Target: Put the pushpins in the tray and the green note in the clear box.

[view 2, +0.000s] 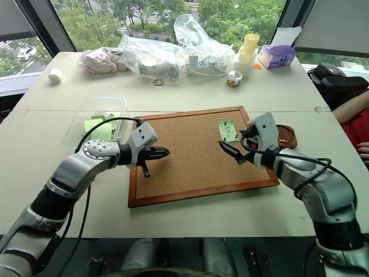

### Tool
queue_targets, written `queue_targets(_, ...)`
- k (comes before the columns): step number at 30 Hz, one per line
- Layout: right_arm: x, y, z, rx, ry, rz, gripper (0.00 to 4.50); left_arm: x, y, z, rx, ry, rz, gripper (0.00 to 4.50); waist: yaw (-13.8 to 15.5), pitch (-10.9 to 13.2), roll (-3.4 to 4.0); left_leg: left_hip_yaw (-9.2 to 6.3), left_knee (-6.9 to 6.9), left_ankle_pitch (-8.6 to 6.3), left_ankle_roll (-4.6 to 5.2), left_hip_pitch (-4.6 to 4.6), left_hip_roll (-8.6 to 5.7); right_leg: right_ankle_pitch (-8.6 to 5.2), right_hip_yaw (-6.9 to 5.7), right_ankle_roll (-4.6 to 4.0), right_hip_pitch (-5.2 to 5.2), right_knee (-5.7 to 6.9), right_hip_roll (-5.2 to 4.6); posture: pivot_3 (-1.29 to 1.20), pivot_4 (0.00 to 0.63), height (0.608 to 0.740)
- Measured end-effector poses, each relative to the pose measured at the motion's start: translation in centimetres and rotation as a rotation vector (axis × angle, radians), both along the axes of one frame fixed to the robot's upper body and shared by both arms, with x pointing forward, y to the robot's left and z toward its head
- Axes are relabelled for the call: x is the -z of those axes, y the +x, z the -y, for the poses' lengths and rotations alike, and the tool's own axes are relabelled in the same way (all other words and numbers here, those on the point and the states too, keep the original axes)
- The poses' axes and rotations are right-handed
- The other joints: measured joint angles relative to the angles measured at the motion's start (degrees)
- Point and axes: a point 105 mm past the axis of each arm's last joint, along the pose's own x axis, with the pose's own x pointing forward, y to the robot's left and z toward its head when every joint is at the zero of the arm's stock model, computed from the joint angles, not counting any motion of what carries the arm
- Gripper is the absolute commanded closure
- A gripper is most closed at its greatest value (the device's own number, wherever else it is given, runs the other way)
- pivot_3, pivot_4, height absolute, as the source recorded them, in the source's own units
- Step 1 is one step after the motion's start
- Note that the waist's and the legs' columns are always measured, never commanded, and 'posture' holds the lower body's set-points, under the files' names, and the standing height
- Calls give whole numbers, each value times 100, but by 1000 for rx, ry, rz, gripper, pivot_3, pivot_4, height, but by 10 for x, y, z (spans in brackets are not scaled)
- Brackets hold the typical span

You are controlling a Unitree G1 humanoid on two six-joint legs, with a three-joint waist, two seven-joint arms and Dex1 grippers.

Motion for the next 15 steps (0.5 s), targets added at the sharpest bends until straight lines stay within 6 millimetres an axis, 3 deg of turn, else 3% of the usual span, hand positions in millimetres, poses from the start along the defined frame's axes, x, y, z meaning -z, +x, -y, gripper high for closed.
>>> queue_targets(1, 0, 14, 0, 23, -7, 9, 0, -1, 2, 0, 15, 16, 14, 4481, 3, -1, -1, 0, 0, 3, -5, 0, 2, 0, 0, 0, 0, -1, 2, 0, 150, 738)
queue_targets(6, 13, 45, -5, 35, -21, 0, 0, -1, 1, 3, 48, 27, 17, 4481, 25, -2, 4, 1, -6, 7, -12, -5, 8, 0, -1, 0, -3, -2, -4, 0, 150, 738)
queue_targets(15, 27, 57, 0, 21, -52, -34, 0, 0, -1, 1, 24, 18, 19, 4481, 4, -3, 6, 3, -4, 7, -13, -2, 11, 0, 0, 1, -3, 4, -7, 0, 150, 738)
